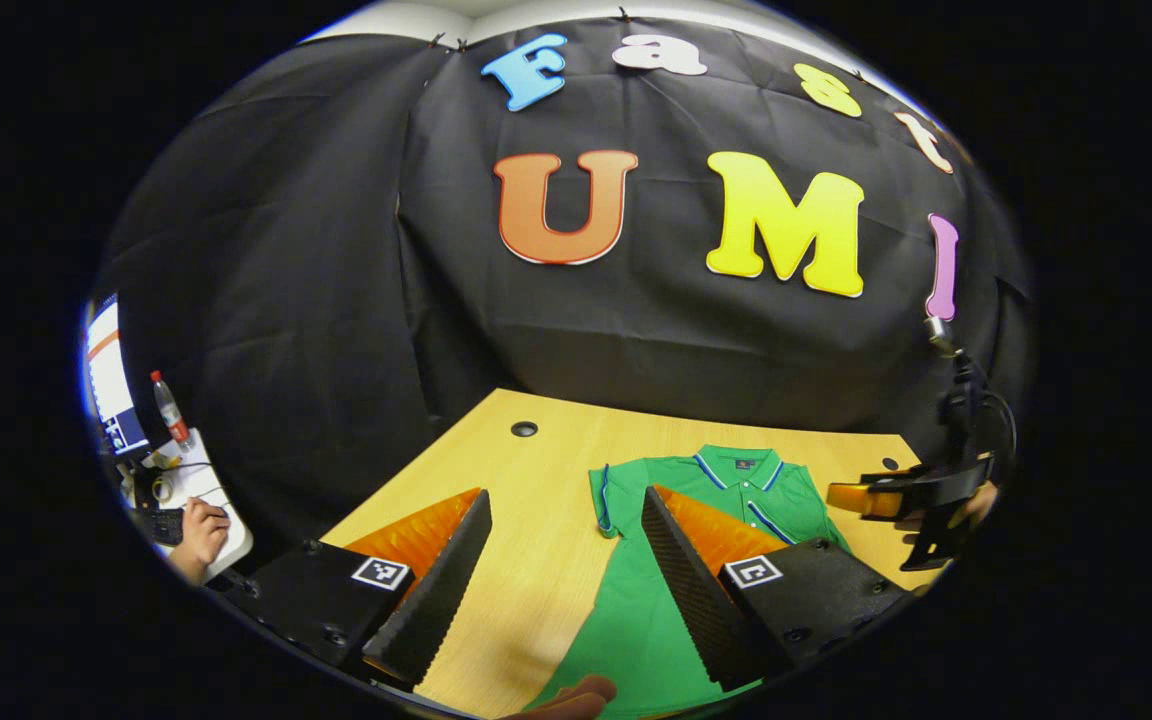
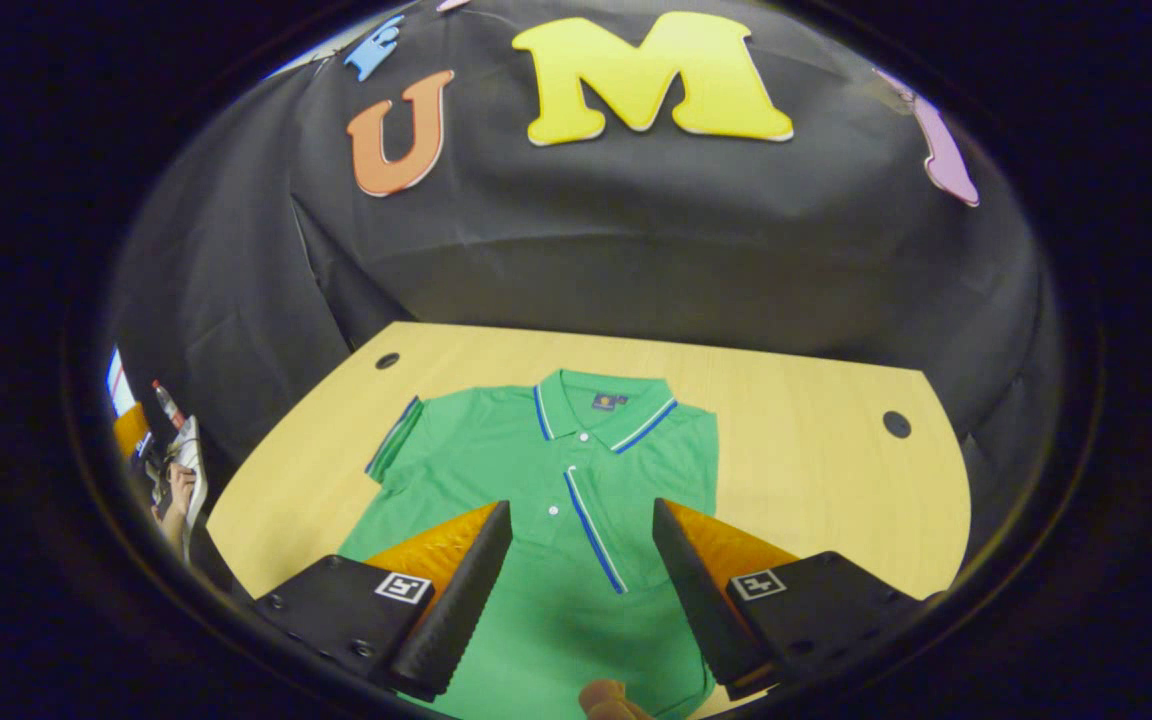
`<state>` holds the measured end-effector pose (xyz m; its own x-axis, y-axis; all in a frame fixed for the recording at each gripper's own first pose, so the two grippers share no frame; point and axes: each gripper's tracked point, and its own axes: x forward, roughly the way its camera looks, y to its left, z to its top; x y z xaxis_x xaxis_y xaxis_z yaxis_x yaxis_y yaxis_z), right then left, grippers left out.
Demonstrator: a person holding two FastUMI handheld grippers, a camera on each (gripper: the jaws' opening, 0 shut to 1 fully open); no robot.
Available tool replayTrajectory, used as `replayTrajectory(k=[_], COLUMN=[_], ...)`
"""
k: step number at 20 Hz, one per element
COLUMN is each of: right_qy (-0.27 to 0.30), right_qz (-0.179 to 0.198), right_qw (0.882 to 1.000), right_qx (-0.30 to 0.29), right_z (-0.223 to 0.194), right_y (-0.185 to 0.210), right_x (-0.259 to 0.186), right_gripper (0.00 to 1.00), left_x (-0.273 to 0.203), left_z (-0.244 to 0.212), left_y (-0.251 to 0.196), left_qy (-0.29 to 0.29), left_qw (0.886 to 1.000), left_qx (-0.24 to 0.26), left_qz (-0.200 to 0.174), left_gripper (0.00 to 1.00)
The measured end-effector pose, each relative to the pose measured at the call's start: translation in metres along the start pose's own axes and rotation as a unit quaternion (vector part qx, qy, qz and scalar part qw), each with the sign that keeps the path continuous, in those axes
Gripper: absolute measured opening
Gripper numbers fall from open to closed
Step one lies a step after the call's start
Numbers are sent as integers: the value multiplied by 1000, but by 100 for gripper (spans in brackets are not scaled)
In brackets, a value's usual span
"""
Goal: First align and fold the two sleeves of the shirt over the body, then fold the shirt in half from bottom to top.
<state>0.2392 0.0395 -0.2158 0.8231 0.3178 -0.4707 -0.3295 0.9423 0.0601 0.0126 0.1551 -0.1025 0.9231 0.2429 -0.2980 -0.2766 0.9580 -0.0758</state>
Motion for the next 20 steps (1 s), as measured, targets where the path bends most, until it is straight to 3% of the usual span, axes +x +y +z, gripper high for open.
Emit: replayTrajectory(k=[4, 6, 7, 9, 11, 15, 20], right_qy=[-44, -62, -67, -78, -85, -81, -57], right_qz=[-19, -42, -52, -71, -85, -118, -157], right_qw=[999, 997, 996, 994, 992, 989, 985], right_qx=[8, 8, 11, 29, 45, 48, 48], right_z=[25, 31, 32, 35, 36, 18, -9], right_y=[-3, -9, -11, -10, -8, -5, -5], right_x=[-72, -107, -119, -146, -167, -183, -188], right_gripper=[93, 89, 93, 96, 93, 93, 90], left_x=[70, 108, 123, 158, 183, 221, 250], left_z=[-19, -32, -36, -47, -62, -79, -106], left_y=[-8, -19, -24, -23, -24, -39, -45], left_qy=[35, 54, 54, 57, 76, 90, 126], left_qw=[999, 997, 997, 997, 996, 993, 989], left_qx=[-7, -12, -12, -5, -3, -15, -11], left_qz=[-26, -46, -57, -57, -56, -79, -72], left_gripper=[99, 99, 99, 99, 99, 99, 98])
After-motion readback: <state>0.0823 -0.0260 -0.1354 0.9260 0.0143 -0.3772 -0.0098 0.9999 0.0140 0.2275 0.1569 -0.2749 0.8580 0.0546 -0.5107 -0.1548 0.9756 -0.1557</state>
